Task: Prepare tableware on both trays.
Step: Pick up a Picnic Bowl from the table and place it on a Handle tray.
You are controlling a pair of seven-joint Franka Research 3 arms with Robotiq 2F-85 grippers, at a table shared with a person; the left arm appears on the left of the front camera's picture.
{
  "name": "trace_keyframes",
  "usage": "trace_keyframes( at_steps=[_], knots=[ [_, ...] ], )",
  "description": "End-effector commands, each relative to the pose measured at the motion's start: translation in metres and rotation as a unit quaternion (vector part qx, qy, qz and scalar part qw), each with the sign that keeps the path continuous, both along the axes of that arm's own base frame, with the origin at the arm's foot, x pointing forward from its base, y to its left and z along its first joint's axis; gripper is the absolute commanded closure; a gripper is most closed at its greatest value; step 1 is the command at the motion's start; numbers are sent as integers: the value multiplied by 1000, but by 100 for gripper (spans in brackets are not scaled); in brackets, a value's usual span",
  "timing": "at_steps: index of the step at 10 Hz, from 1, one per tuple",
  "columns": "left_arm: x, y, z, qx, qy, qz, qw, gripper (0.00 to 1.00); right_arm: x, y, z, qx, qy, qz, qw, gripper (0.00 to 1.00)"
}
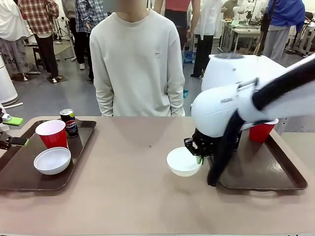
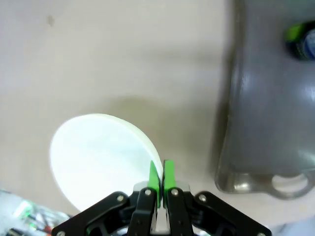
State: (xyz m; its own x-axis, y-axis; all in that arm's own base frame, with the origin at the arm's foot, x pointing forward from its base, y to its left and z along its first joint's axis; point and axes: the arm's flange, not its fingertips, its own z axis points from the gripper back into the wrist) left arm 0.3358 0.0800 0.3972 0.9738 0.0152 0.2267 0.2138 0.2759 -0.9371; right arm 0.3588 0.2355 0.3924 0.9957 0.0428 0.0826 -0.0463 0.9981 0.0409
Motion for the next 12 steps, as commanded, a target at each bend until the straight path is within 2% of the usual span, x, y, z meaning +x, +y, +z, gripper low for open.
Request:
trace_keyframes(
  at_steps=[1, 2, 5, 7, 9, 10, 11, 12],
  knots=[
    [-1, 0, 0, -8, -14, 2, 1000, 8, -39, -18, 37, -15, -14, -1, 1000, 100],
    [-1, 0, 0, -8, -14, 2, 1000, 8, -48, -29, 46, -24, -15, -16, 999, 100],
    [-1, 0, 0, -8, -14, 2, 1000, 8, -26, -85, 41, -16, -39, -27, 999, 100],
    [-1, 0, 0, -8, -14, 2, 1000, 8, -14, -120, 33, -31, -57, 55, 996, 100],
    [-1, 0, 0, -8, -14, 2, 1000, 8, -5, -137, 24, -34, -56, 108, 992, 100],
    [-1, 0, 0, -8, -14, 2, 1000, 8, 1, -135, 28, -31, -64, 71, 995, 100],
    [-1, 0, 0, -8, -14, 2, 1000, 8, 3, -128, 43, -34, -48, 74, 996, 100],
    [-1, 0, 0, -8, -14, 2, 1000, 8, 3, -128, 43, -34, -48, 74, 996, 100]
  ],
)
